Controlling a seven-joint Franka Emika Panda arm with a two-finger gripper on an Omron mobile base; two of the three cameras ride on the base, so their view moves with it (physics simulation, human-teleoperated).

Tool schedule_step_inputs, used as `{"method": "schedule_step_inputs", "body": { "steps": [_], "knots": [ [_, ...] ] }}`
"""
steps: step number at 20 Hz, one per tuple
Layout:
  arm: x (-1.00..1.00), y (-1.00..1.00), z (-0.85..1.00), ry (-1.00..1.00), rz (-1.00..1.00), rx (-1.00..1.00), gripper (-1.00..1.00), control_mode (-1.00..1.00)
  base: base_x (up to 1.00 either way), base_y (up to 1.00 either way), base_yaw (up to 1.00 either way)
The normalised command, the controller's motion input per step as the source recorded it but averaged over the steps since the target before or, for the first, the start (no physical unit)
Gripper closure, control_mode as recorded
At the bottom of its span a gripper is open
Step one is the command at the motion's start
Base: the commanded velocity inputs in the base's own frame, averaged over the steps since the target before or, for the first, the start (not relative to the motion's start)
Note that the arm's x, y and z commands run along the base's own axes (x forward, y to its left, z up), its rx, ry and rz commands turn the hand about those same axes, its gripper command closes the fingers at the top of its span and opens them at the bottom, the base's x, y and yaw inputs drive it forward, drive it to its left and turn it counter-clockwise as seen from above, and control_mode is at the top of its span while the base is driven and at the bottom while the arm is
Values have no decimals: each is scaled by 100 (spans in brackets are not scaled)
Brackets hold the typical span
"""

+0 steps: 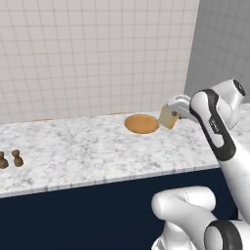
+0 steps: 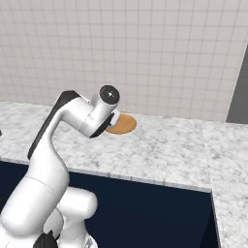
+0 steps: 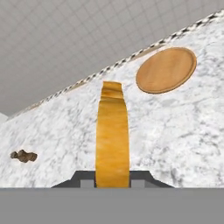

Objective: Start the toaster. Once the lever pops up, take the bread to the plate on the dining counter.

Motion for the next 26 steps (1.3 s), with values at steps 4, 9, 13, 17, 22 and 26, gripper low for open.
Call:
{"method": "schedule_step_inputs", "body": {
  "steps": [4,9,13,17,22,26],
  "knots": [
    [64,0,-62,0,0,0,100,-100,0,0,0],
    [63,0,-61,2,0,0,100,-100,0,0,0],
    [76,0,-18,5,0,0,100,-100,0,0,0],
    [82,0,0,9,0,2,100,-100,0,0,0],
    [75,0,-10,11,0,1,100,-100,0,0,0],
    [86,-6,-10,8,0,5,100,-100,0,0,0]
  ]
}}
